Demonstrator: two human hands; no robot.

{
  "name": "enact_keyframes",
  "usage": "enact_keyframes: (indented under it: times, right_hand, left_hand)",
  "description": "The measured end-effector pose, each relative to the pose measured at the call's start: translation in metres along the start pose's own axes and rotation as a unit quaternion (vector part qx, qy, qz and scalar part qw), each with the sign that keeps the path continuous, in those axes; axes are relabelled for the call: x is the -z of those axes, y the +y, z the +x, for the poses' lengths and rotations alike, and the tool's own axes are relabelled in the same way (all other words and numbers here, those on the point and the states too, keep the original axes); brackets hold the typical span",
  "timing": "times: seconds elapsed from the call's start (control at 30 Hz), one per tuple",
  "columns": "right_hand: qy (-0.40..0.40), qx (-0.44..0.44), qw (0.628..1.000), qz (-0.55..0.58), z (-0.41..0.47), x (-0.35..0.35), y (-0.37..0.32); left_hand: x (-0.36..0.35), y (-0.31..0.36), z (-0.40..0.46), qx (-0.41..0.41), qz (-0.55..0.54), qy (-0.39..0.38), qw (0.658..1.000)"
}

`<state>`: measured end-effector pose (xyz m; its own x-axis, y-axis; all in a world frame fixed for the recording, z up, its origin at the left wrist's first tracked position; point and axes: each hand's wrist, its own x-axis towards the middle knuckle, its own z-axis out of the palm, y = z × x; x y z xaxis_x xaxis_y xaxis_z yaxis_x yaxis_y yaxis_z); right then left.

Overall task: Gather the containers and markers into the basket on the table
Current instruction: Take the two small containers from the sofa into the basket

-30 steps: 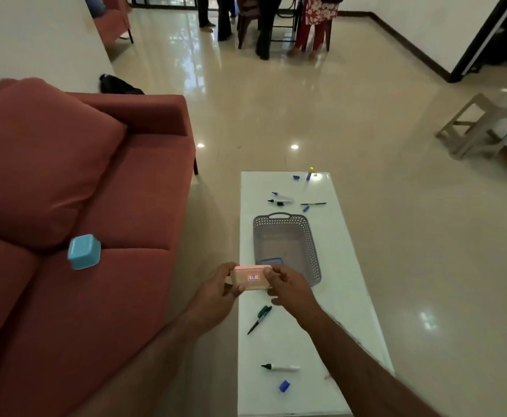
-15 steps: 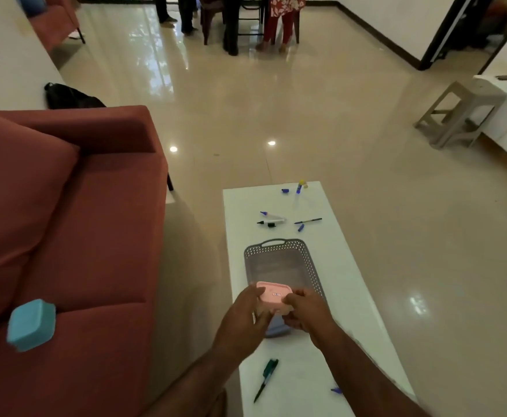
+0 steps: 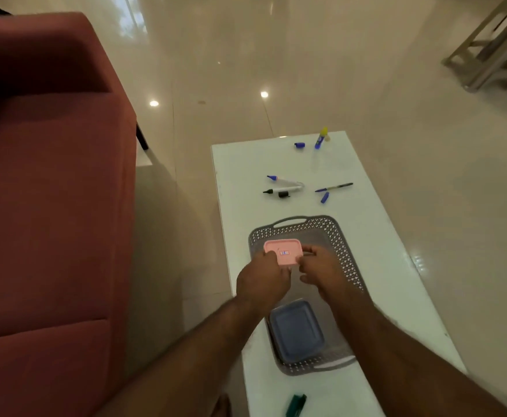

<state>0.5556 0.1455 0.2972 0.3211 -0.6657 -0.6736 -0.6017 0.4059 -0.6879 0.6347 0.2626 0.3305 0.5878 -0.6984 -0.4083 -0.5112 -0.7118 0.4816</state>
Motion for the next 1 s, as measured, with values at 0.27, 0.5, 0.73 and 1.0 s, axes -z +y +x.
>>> enact_keyframes:
  times: [0.27, 0.5, 0.73, 1.0]
  right_hand:
    - [0.012, 0.011, 0.999, -0.046, 0.099, -0.03, 0.034]
    - [0.036, 0.028, 0.999, -0.025, 0.098, -0.047, 0.034]
    - [0.016, 0.047, 0.999, -0.004, 0.097, -0.04, 0.028]
    - [0.115, 0.099, 0.973, -0.177, 0.053, -0.032, 0.028]
  left_hand:
    - [-0.033, -0.017, 0.06, 0.057, 0.028, -0.029, 0.998]
    - [-0.038, -0.016, 0.067, 0.058, 0.089, -0.021, 0.994]
    - [-0.04, -0.009, 0.069, 0.046, 0.109, -0.009, 0.993]
    - [-0.02, -0.047, 0.018, -0.013, 0.039, 0.137, 0.99]
